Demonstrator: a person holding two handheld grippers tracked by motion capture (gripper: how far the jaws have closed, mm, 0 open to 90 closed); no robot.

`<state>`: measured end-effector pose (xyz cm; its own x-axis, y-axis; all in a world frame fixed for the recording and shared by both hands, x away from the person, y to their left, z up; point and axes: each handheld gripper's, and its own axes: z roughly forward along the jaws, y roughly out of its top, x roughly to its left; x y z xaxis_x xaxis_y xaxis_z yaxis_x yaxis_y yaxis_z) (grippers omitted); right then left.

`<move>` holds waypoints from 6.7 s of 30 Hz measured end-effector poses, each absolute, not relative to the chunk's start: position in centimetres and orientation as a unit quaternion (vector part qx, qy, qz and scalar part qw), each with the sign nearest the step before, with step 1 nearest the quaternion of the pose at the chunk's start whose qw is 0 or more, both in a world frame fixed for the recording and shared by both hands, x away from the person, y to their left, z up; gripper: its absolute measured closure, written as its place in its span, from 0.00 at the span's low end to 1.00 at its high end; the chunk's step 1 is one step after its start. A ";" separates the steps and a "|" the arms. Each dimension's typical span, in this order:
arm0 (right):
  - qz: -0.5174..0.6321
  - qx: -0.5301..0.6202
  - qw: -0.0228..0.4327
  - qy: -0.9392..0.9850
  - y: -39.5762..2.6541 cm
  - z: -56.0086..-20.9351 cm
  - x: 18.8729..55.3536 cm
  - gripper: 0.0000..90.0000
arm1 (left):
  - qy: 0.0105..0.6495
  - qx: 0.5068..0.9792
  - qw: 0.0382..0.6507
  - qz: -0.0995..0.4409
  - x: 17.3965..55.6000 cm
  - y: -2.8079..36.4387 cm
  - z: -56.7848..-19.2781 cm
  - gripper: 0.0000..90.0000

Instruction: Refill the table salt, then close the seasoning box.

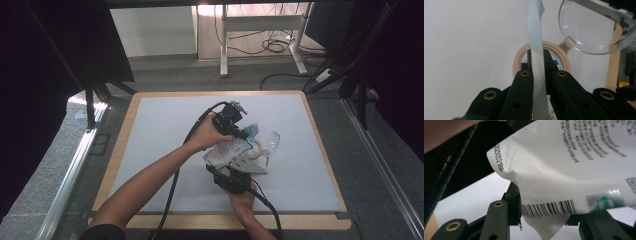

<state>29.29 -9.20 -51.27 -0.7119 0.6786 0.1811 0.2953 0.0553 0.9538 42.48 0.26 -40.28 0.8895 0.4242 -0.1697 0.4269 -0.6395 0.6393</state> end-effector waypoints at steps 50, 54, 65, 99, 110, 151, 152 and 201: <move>0.483 0.387 0.144 0.772 -13.3 -53.0 29.2 0.49 | 0.266 0.844 0.467 -0.001 39.7 5.5 -40.9 1.00; 0.487 0.387 0.151 0.768 -14.2 -52.8 29.0 0.49 | 0.271 0.834 0.481 -0.002 39.5 6.3 -41.2 1.00; 0.488 0.397 0.158 0.761 -16.4 -53.0 28.2 0.48 | 0.294 0.808 0.510 0.005 39.1 9.7 -41.7 1.00; 0.491 0.394 0.162 0.760 -16.9 -52.8 28.2 0.48 | 0.413 0.731 0.529 0.123 40.2 22.4 -46.9 0.99; 0.497 0.397 0.170 0.752 -17.3 -52.4 28.2 0.48 | 0.417 0.724 0.530 0.145 37.4 25.1 -47.5 0.97; 0.533 0.401 0.206 0.716 -21.8 -50.5 25.9 0.63 | 0.408 0.741 0.510 0.154 34.3 26.6 -49.5 0.24; 0.535 0.401 0.210 0.713 -22.2 -50.2 25.7 0.68 | 0.410 0.743 0.506 0.154 34.1 26.7 -49.6 0.23; 0.494 0.378 0.245 0.743 -20.5 -44.5 33.8 1.00 | 0.413 0.763 0.478 0.139 30.4 26.3 -53.3 0.26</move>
<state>33.78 -20.51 -44.51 -0.5944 0.8041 0.0091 0.3193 0.2257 0.9204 30.37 26.29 -53.25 0.6201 0.7628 -0.1830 0.4979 -0.2024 0.8433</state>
